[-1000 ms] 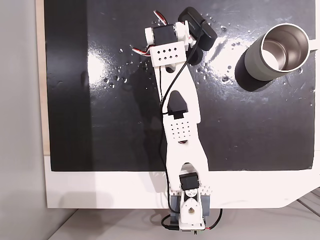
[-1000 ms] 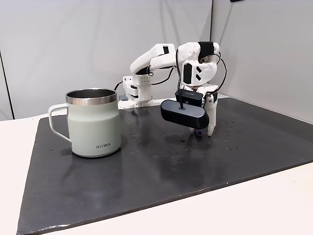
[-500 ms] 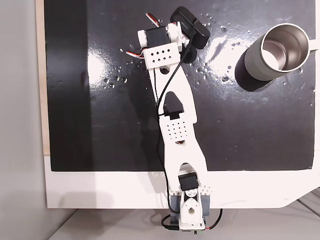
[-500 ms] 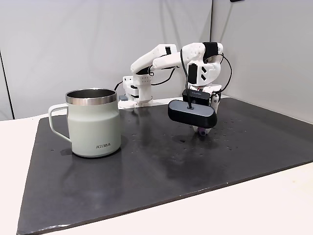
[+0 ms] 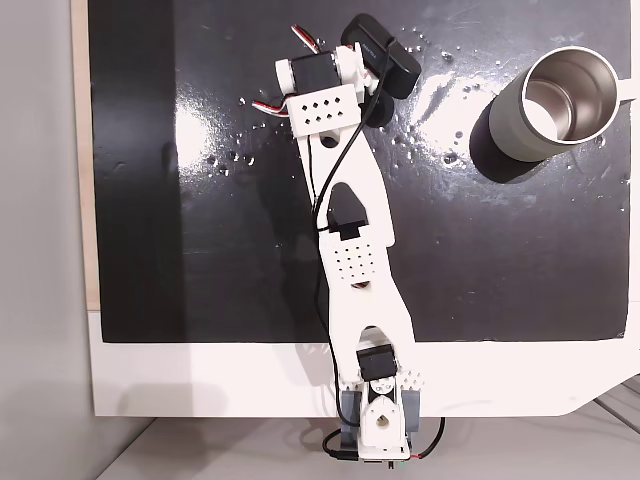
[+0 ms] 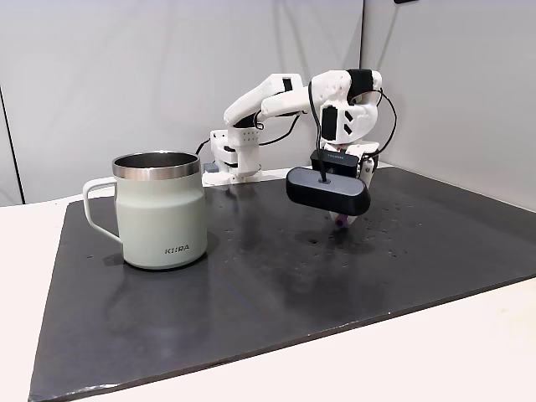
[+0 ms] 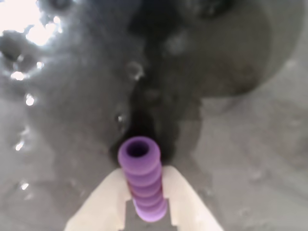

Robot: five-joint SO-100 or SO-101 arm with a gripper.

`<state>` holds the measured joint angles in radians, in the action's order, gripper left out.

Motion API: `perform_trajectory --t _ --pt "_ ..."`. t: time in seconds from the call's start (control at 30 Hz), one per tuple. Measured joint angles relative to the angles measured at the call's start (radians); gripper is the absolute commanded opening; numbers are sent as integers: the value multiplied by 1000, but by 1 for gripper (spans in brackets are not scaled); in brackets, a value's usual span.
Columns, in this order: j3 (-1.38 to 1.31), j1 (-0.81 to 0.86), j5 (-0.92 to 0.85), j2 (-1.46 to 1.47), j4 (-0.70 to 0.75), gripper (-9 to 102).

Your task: Grasp a pengrip and put it in the cup.

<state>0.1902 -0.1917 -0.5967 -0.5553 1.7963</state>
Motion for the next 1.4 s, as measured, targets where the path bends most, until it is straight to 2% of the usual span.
perform_trajectory --t 0.37,0.67,1.0,1.2,1.4 --pt "48 61 95 -420 2 0" --pt "48 354 89 -713 5 0" --pt "11 724 -12 -653 8 0" --pt "-55 805 -66 -525 8 0" --pt "-109 802 -95 -399 8 0"
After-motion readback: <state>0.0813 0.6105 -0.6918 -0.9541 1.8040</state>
